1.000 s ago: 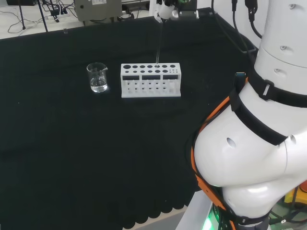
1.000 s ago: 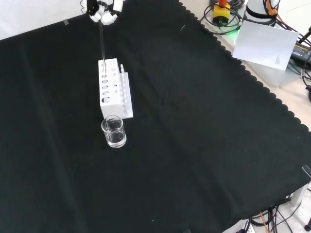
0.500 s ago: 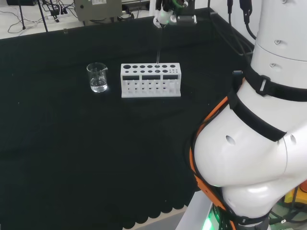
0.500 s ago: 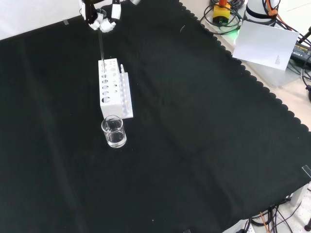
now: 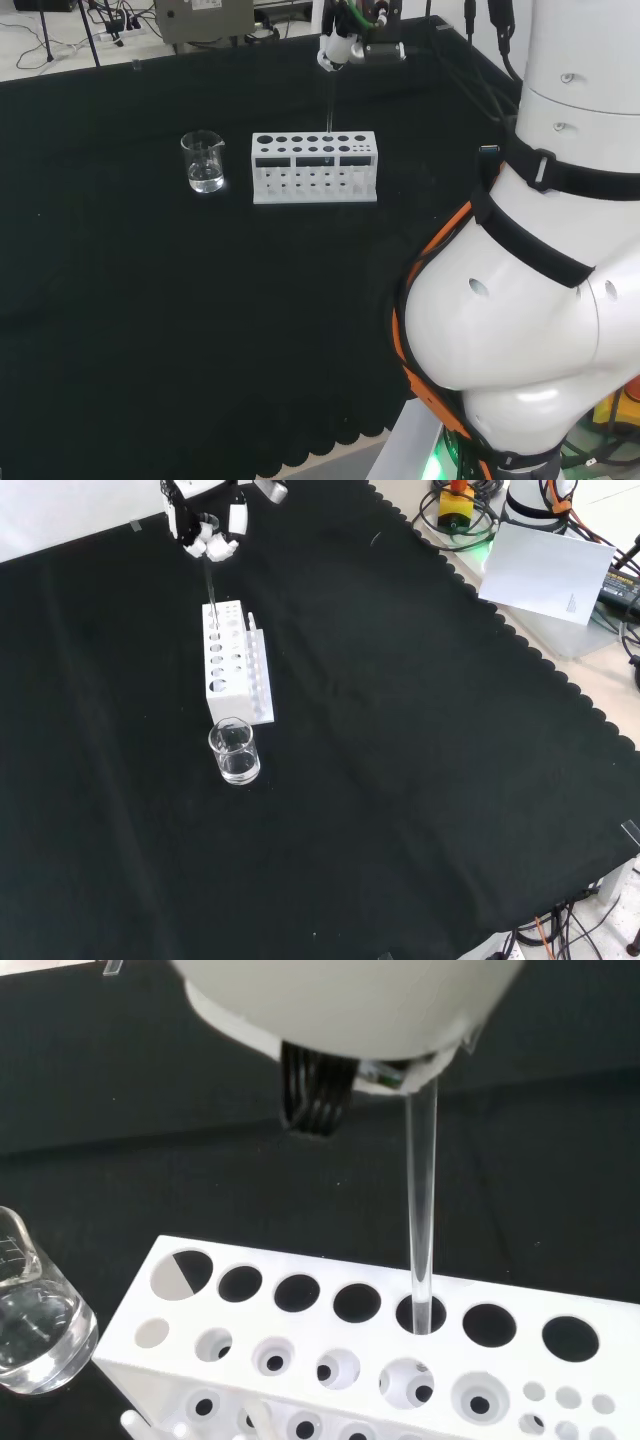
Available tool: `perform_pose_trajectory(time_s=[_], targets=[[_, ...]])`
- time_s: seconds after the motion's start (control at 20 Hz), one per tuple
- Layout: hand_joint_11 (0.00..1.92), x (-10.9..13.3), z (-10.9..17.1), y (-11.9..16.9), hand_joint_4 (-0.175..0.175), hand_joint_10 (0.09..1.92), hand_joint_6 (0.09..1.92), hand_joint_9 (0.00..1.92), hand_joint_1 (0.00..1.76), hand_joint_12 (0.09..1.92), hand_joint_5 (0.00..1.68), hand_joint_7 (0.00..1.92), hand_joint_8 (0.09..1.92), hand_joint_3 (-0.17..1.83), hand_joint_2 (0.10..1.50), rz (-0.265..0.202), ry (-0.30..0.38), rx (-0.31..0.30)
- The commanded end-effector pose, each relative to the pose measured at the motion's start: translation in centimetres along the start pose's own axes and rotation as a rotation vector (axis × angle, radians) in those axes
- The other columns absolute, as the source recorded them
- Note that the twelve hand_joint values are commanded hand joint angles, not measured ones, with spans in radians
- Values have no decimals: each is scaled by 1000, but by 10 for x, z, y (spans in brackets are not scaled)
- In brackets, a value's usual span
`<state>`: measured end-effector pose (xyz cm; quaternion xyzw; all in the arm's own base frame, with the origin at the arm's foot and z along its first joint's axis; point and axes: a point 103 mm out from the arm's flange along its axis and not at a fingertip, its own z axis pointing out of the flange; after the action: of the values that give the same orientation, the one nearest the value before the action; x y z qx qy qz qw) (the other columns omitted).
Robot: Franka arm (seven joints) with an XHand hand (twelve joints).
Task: Put the glass rod back on the white test tube rack.
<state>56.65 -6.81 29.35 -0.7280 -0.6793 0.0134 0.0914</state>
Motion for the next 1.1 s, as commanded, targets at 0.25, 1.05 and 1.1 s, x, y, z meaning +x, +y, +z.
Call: perform_pose_trajectory(time_s=[0.25, 1.05, 1.1], targets=[[1282, -1, 10, 2, -175, 867, 767, 1692, 1222, 954, 1291, 1604, 835, 924, 508, 0, -2, 23], [1295, -1, 22, 5, -175, 863, 745, 1694, 1256, 953, 1235, 1511, 839, 864, 550, 0, 1, 68], [1323, -2, 21, 5, -175, 854, 754, 1698, 1282, 944, 1215, 1409, 810, 806, 585, -2, 11, 87]])
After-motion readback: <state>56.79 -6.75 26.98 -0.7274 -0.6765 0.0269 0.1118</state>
